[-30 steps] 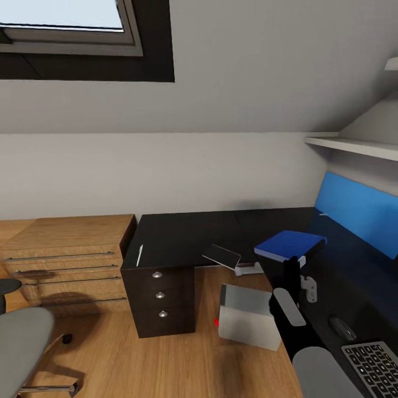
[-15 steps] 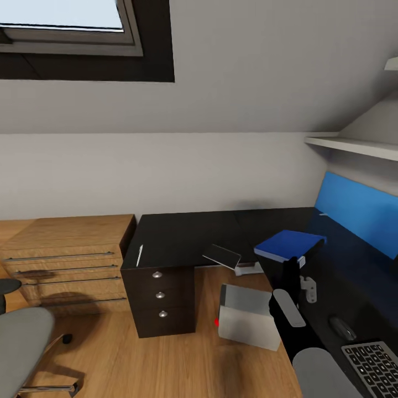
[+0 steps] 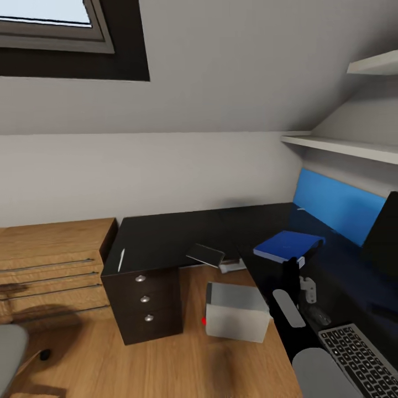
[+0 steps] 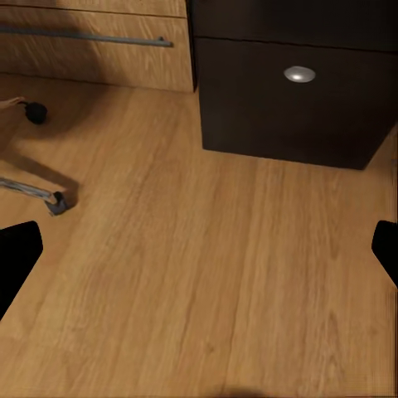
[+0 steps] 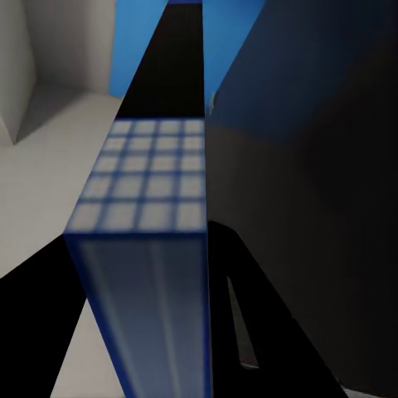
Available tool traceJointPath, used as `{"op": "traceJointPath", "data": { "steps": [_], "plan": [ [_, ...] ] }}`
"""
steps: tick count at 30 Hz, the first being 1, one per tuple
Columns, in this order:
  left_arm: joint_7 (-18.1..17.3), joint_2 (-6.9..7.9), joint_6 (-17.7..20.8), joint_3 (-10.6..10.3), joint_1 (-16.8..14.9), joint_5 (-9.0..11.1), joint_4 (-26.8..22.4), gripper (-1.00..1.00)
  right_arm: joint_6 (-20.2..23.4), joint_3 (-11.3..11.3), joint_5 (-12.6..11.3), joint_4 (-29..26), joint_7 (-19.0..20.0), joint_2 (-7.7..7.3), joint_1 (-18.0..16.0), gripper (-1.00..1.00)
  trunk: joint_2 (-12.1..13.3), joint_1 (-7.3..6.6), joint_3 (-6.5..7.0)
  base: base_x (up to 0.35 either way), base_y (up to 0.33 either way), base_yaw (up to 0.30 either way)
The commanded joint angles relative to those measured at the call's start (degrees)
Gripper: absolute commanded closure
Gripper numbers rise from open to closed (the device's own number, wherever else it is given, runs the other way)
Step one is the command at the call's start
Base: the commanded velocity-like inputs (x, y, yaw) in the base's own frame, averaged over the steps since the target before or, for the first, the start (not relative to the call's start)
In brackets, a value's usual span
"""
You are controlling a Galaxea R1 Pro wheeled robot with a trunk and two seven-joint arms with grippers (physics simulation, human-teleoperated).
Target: In the bedroom, organize the workspace by keeping the computer under the desk, ensuring the monitor is on the desk, placing the keyboard on the desk next to the monitor, placing the mouse on the desk next to the keyboard, moving the folder from the swivel chair onto the desk next to the mouse, stacking the notebook on top of the folder with the pen on top of the notebook, and positioning the swivel chair next to the desk.
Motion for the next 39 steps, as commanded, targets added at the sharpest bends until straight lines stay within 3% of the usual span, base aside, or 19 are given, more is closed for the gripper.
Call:
{"op": "traceJointPath", "data": {
  "steps": [1, 9, 22, 28, 39],
  "plan": [
    [0.37, 0.0, -0.12, -0.5, -0.03, 0.22, 0.0, -1.0, -0.06, -0.06, 0.11, -0.05, -0.23, 0.04, -0.05, 1.0, -0.05, 0.0, -0.09, 0.0, 0.0, -0.248],
    [0.44, 0.0, -0.28, -0.47, -0.03, 0.22, 0.0, -1.0, -0.14, 0.07, 0.19, -0.05, -0.13, 0.13, 0.01, 1.0, -0.05, 0.0, -0.2, -0.049, 0.04, -0.187],
    [0.46, -0.06, -0.29, -0.45, -0.02, 0.22, 0.0, -1.0, 0.03, 0.35, 0.2, -0.05, -0.15, 0.32, -0.02, 1.0, -0.05, 0.0, -0.21, -0.081, 0.068, -0.005],
    [0.51, -0.06, -0.34, -0.48, -0.04, 0.26, 0.0, -1.0, -0.06, 2.37, 0.27, -0.05, -0.11, 0.39, 0.04, 1.0, -0.05, 0.0, -0.21, 0.0, 0.0, 0.0],
    [0.54, 0.06, -0.47, -0.39, -0.04, 0.36, 0.0, -1.0, 0.04, 2.57, 0.29, 0.87, -0.51, 0.14, 0.19, 1.0, -0.05, 0.0, -0.21, 0.0, 0.0, 0.0]
  ]
}}
